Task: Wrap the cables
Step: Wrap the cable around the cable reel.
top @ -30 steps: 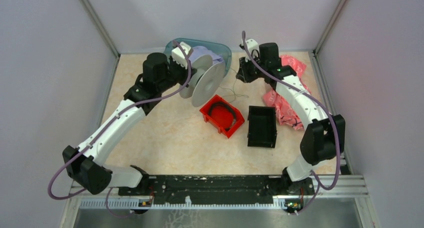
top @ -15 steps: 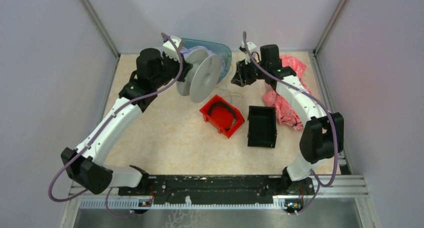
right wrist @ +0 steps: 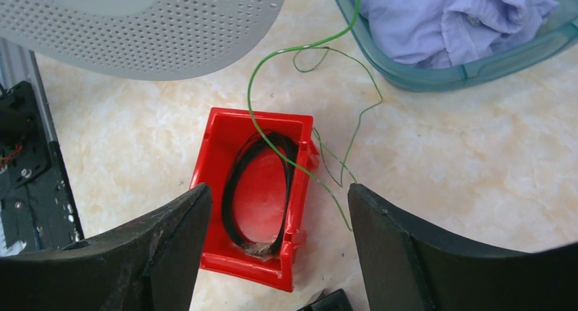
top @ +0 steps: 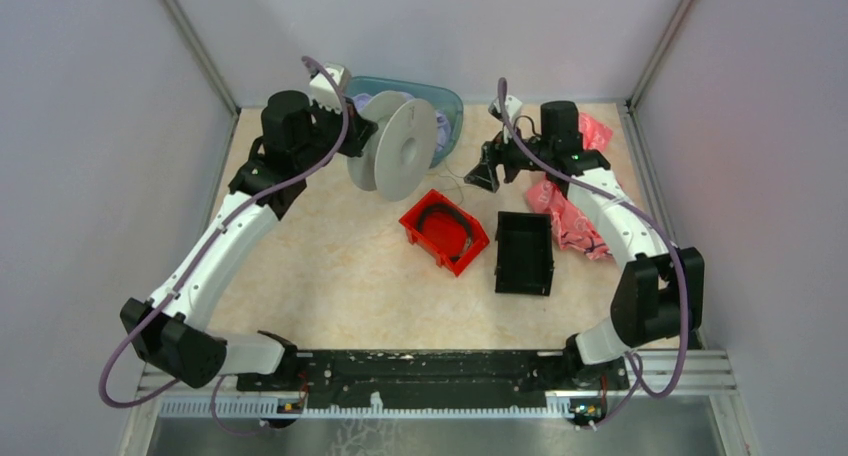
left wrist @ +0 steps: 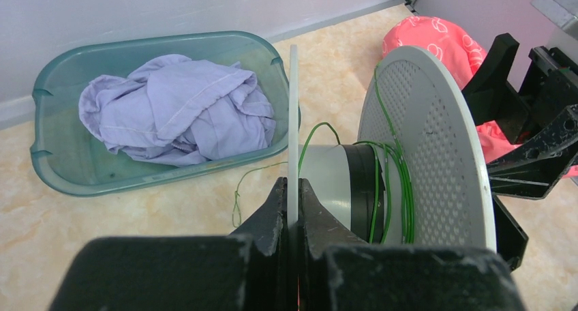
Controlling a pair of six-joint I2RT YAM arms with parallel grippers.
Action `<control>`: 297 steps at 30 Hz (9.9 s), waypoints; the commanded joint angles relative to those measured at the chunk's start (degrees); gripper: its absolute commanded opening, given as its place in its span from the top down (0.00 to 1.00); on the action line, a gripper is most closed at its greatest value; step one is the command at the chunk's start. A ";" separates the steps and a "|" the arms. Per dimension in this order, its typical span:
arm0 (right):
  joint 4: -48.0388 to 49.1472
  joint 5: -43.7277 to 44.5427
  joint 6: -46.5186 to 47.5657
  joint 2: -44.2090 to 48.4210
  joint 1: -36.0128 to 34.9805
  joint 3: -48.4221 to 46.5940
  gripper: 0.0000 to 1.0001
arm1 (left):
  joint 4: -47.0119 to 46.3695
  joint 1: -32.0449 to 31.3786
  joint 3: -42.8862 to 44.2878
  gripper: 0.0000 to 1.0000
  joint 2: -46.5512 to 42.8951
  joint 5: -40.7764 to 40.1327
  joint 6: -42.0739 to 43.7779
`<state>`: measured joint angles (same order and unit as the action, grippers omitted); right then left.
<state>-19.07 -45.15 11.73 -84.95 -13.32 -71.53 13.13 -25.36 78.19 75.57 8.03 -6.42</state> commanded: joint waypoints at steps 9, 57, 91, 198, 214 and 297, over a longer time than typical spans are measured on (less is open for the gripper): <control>4.92 -12.85 7.92 -7.29 0.08 -1.27 0.23 | -2.92 0.87 4.07 1.00 -0.16 6.35 -5.75; 5.32 0.13 0.58 -3.98 -15.19 5.74 1.00 | 0.13 7.70 9.98 1.00 2.47 2.26 -17.24; -14.21 12.27 -2.06 -0.31 -25.83 -25.14 1.00 | -10.09 -6.08 1.35 1.00 3.11 -32.49 5.69; 45.04 -14.90 -18.16 -18.34 -1.23 9.47 0.23 | -2.84 -1.25 5.74 1.00 -1.57 9.80 -2.97; 57.77 -17.42 -23.66 -22.77 -5.32 8.75 0.17 | -3.26 0.92 5.29 1.00 -1.05 12.06 -4.94; -22.45 -3.13 4.82 6.15 -18.20 -31.30 1.00 | -20.17 -0.19 -7.71 1.00 3.54 -32.27 12.68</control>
<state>-43.13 -48.60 21.23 -78.41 -33.89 -96.86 0.34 -24.80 71.35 81.91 -24.25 2.37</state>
